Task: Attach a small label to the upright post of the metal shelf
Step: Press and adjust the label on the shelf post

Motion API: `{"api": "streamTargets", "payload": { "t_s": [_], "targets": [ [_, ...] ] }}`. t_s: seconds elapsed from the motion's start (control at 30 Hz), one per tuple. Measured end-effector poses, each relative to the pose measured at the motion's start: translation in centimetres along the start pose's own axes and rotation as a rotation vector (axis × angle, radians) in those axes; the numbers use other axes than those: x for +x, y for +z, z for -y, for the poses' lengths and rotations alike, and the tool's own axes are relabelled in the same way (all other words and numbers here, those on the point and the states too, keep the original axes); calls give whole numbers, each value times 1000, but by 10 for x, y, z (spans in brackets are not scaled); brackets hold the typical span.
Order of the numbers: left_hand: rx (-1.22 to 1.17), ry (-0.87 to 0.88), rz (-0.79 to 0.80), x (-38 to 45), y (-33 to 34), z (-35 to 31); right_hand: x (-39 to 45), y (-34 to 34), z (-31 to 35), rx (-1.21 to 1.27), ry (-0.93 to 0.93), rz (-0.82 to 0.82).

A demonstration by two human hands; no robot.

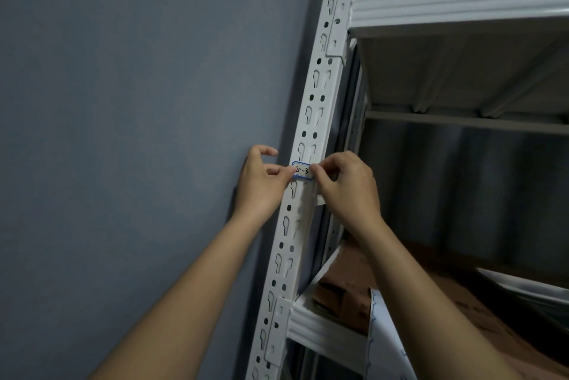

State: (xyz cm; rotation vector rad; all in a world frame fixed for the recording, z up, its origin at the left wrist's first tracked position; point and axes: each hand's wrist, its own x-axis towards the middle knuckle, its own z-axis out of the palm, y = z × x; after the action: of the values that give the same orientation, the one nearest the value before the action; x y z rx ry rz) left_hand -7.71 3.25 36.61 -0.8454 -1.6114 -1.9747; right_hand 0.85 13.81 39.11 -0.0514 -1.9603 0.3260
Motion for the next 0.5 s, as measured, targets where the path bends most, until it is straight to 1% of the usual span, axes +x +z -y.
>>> {"api": "streamTargets", "payload": {
  "t_s": [0.2,0.5],
  "targets": [
    [11,-25,9,2,2,1,2,0,3,-24,35,16],
    [95,-20,-14,4,2,0,5,1,8,-34,77,21]
  ]
}}
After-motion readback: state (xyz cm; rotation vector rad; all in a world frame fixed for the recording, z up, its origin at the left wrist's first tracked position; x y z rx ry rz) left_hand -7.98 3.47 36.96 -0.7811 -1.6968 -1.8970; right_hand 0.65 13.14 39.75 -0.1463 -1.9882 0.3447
